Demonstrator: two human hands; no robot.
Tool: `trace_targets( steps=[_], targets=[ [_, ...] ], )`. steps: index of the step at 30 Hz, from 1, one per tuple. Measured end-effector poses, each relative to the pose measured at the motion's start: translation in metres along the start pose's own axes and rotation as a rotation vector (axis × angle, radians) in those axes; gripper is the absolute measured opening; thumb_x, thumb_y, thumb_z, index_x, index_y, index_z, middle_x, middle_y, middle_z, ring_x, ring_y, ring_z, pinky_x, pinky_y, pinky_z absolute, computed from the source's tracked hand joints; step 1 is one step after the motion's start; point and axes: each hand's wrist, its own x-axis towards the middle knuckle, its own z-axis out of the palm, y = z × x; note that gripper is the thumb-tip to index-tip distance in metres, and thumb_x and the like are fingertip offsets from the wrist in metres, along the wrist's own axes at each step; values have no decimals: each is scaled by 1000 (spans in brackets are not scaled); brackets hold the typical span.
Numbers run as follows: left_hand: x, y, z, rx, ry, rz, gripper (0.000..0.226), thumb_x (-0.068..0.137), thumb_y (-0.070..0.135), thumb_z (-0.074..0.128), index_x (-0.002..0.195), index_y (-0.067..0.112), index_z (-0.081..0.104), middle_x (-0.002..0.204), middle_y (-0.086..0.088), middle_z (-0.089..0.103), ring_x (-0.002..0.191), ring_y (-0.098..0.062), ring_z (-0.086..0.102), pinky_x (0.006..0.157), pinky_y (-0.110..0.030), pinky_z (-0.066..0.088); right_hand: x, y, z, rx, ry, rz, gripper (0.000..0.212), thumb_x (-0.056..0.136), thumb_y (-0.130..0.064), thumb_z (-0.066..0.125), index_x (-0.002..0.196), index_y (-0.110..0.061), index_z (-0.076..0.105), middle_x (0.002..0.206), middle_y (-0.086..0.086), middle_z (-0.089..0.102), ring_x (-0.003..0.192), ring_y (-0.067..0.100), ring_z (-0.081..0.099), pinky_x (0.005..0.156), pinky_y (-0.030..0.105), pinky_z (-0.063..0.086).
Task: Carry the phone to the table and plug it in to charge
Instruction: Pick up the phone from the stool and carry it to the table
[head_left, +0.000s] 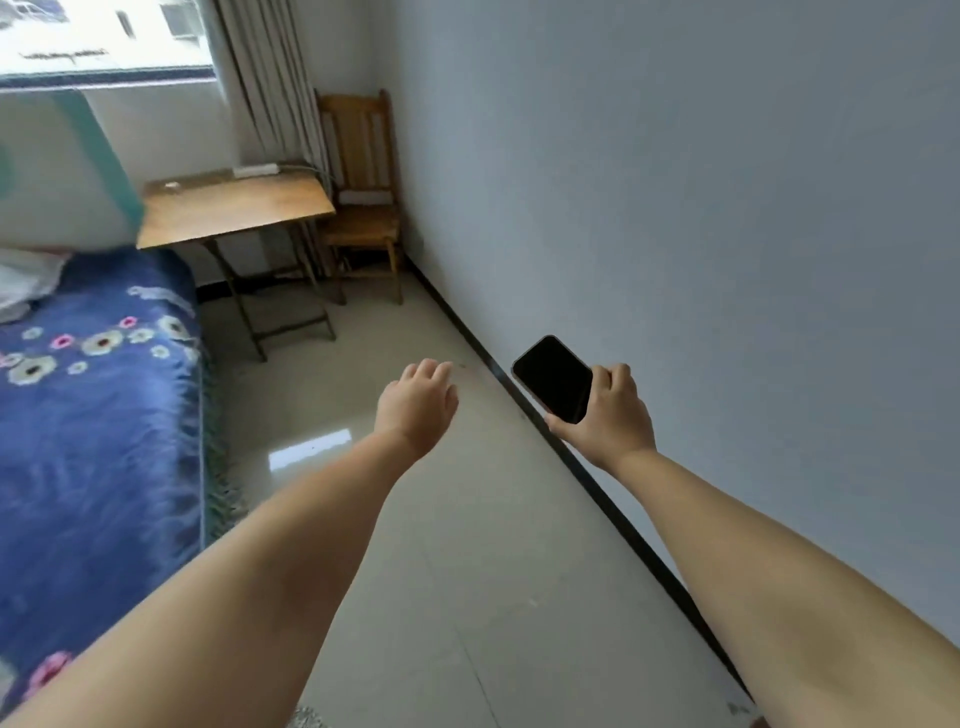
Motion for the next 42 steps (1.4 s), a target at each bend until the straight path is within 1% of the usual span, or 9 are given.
trace_targets(
  steps=[5,10,13,19,23,26,30,36,42],
  targets=[
    [25,-89,-9,34,33,-120,31,94,22,40,120,9,49,120,-13,56,109,-33,49,76,-41,44,71,-77,50,27,-56,-131,71,69,-54,69,111,-2,45,114,15,43,97,30,50,73,39,50],
    [85,-175,-8,108,79,-182,26,92,21,42,112,8,53,113,-13,58,100,-33,51,67,-38,38,161,-144,103,86,-65,-238,73,68,-54,70,115,-4,45,115,15,44,97,30,50,73,37,47],
    [132,-225,-10,110,108,-272,25,93,23,43,110,8,54,112,-13,58,100,-33,52,68,-40,41,229,-186,131,143,-64,-280,73,66,-55,70,113,-5,46,114,14,44,96,31,51,72,37,47],
    [217,-315,-28,114,145,-403,31,94,25,42,119,9,52,118,-13,57,104,-33,51,75,-45,48,365,-276,173,203,-95,-379,73,65,-55,72,113,-5,47,114,14,44,99,31,51,77,39,50],
    [260,-378,-40,131,153,-486,33,95,26,41,122,10,49,122,-12,54,108,-32,50,80,-46,49,428,-337,208,209,-130,-457,73,67,-56,70,114,-5,47,114,14,44,101,29,50,77,39,51],
    [294,-432,-41,141,166,-532,34,95,27,40,123,10,49,124,-11,54,110,-30,50,79,-44,48,474,-381,242,187,-159,-520,72,68,-56,69,113,-6,47,113,13,44,101,29,51,78,40,50],
    [348,-521,-42,155,188,-547,33,95,27,40,121,9,50,123,-12,55,109,-31,51,80,-44,48,543,-447,288,165,-181,-570,70,68,-56,70,112,-7,46,112,12,44,101,29,50,78,39,47],
    [454,-654,-64,163,200,-508,30,94,27,41,117,10,53,119,-13,56,105,-31,52,75,-43,46,653,-541,335,161,-167,-538,72,68,-57,69,115,-7,46,115,11,43,104,28,49,79,39,48],
    [559,-741,-63,158,171,-434,31,94,27,41,117,10,52,118,-12,57,105,-31,53,71,-40,45,756,-594,380,106,-192,-492,77,68,-58,68,120,-7,44,118,12,42,106,29,49,80,39,49]
  ],
)
